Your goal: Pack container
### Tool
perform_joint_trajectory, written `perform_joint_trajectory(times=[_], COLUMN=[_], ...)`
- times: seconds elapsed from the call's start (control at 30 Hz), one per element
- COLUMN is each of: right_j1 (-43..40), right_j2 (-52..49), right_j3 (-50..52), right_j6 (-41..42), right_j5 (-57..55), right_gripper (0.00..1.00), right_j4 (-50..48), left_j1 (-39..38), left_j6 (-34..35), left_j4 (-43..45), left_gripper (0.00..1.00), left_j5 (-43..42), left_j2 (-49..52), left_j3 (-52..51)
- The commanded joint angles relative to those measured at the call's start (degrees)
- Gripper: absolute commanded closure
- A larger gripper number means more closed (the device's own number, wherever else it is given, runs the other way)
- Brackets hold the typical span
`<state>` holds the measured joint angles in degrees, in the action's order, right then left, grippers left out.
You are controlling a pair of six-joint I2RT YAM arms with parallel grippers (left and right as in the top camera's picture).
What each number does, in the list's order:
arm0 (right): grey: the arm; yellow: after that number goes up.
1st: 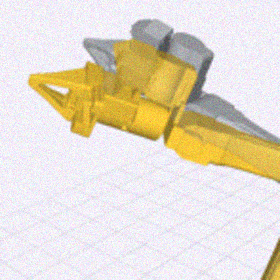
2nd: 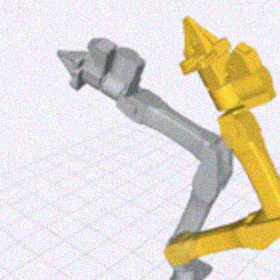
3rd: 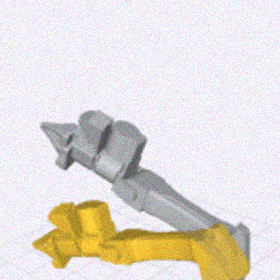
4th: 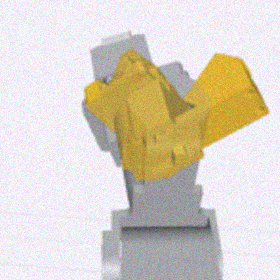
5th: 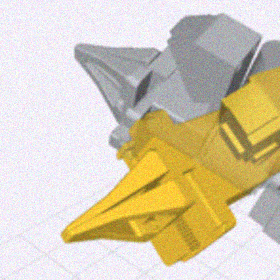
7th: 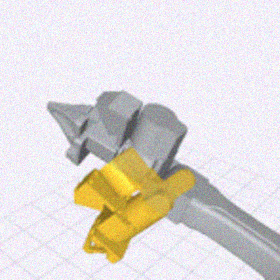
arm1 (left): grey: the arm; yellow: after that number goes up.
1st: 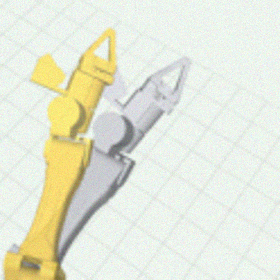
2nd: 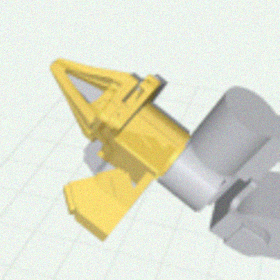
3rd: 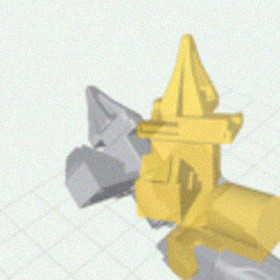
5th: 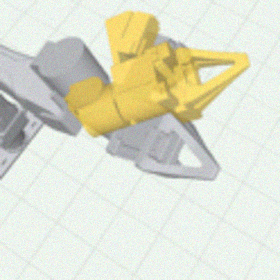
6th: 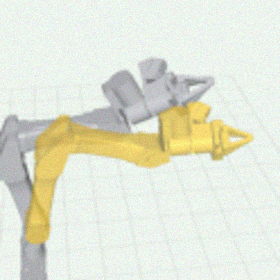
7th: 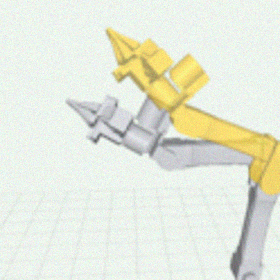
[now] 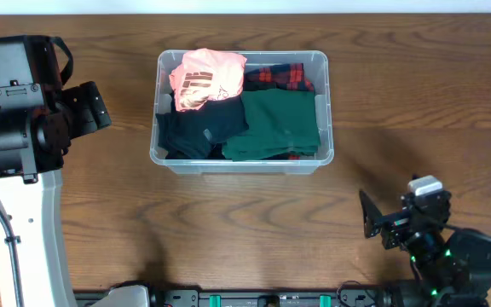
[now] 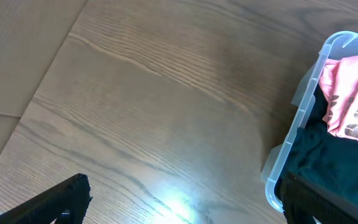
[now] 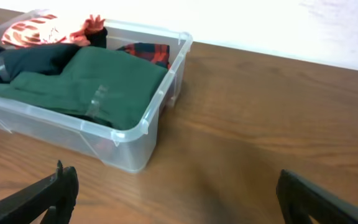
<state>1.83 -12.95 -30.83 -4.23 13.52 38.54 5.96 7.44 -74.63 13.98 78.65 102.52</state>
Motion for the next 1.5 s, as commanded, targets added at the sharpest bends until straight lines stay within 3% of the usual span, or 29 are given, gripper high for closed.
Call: perform_joint_trajectory(times=[0.0,0.27,0.93,1.47], right_j1=[-0.26,-0.26,-0.26,-0.26], right_j2=[3.72,12.52,12.48,12.46], right_j3=[2.75,7.98,23.17,23.37], right_j6=[-0.55,-0.59,-0.55,-0.55], right_j5=[0.48,0.42,2.78,2.82], right_gripper=[0.01,0.01,0.01,0.01], right_j4=[-0.52,-0.42,-11.43,-12.37], left_j1=[0.24,0.24,0.24,0.24], left_j6=[-0.35,-0.35,-0.35,-0.35], left_j4=[-0.15,-0.15,-0.15,-0.17], left_gripper=[0.02,0.02,0.02,0.02], left_j5=[0.87,0.87,0.87,0.87], left_j2=[0.00,0.00,0.00,0.00], left_j3=[0.37,0.35,0.37,0.35])
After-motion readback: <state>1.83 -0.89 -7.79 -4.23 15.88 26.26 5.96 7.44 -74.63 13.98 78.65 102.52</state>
